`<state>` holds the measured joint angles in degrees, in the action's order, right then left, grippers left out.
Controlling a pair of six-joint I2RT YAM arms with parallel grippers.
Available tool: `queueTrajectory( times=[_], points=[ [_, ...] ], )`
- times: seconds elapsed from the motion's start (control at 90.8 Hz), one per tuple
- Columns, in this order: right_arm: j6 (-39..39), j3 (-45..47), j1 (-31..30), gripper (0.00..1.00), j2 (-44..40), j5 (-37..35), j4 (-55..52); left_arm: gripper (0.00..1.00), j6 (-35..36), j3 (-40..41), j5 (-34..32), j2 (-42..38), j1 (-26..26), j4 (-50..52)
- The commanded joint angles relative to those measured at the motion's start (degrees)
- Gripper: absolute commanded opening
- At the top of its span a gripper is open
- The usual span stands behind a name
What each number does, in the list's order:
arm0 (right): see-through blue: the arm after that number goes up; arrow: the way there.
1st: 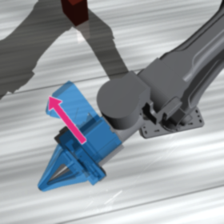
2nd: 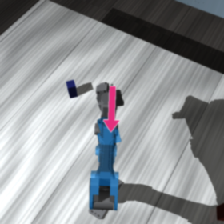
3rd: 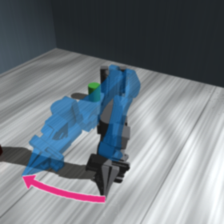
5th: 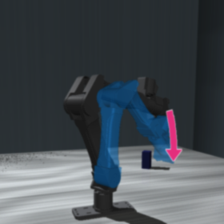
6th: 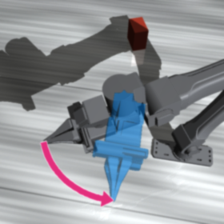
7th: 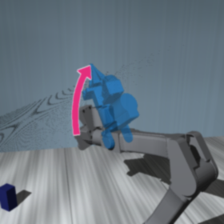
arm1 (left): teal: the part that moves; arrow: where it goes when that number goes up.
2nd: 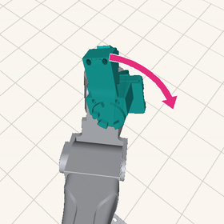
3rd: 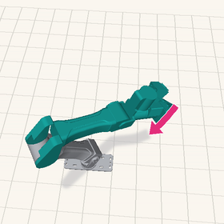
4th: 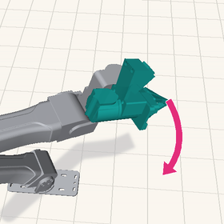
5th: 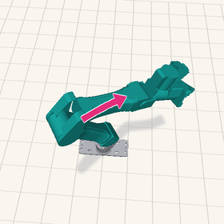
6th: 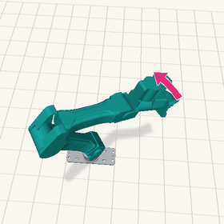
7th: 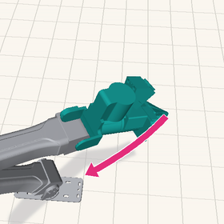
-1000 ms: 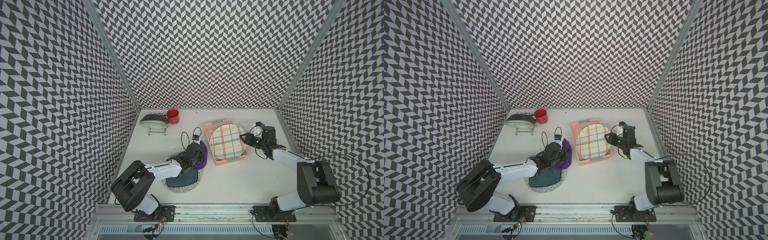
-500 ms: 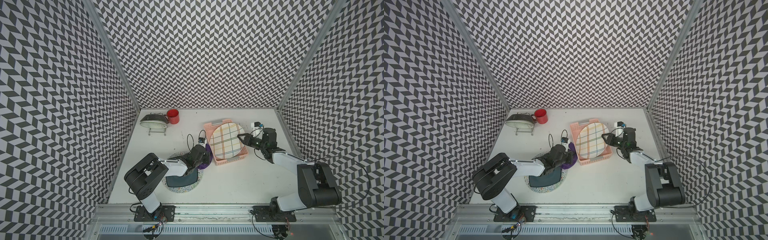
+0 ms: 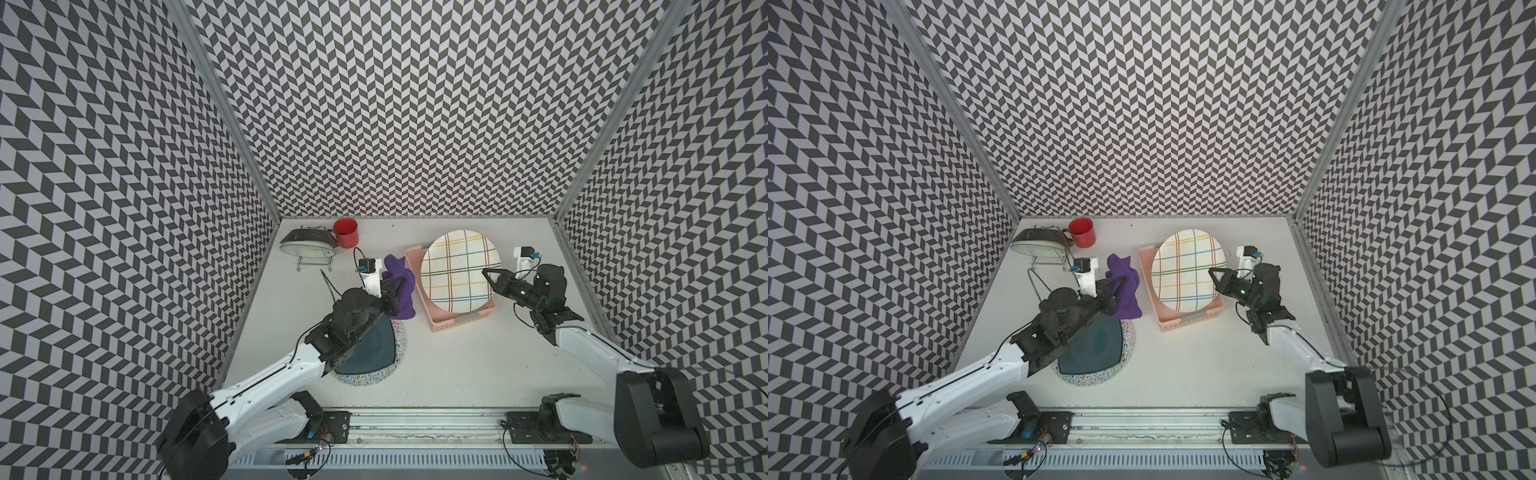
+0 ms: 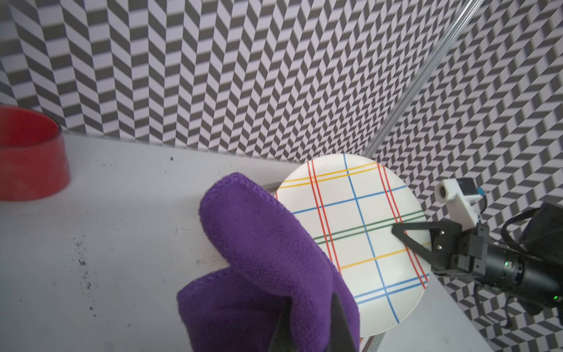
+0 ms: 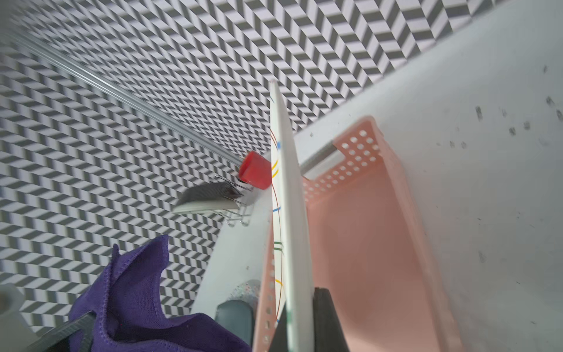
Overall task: Wipe the wet plate dry
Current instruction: Pick up the plate from the bin, then wipe the plate with towel.
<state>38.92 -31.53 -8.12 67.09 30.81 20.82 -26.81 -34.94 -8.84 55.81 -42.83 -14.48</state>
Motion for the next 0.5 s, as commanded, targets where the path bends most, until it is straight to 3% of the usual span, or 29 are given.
queueTrajectory(
  times=[0.0, 0.11, 0.231, 0.397, 0.485],
  points=[
    [6.1, 2.6, -6.7, 0.0, -7.5, 0.2, 9.2, 0.0, 2.9, -3.3, -4.3, -2.0, -0.7, 5.7],
    [11.2, 7.5, -15.9, 0.0, -13.6, -5.0, 13.3, 0.0, 5.2, -4.4, -6.9, -0.1, -0.9, 6.7],
    [18.4, 11.4, -20.6, 0.0, -17.6, -8.1, 20.4, 0.0, 4.1, -2.8, -7.5, 3.2, -3.4, 5.3],
    [23.1, 10.0, -21.2, 0.0, -18.9, -8.6, 23.7, 0.0, -1.7, 2.2, -11.3, 7.3, -17.2, -6.1],
    [25.6, 9.5, -21.1, 0.0, -18.2, -7.7, 27.0, 0.0, -1.5, 0.0, -14.3, 13.6, -24.9, -9.0]
  ],
)
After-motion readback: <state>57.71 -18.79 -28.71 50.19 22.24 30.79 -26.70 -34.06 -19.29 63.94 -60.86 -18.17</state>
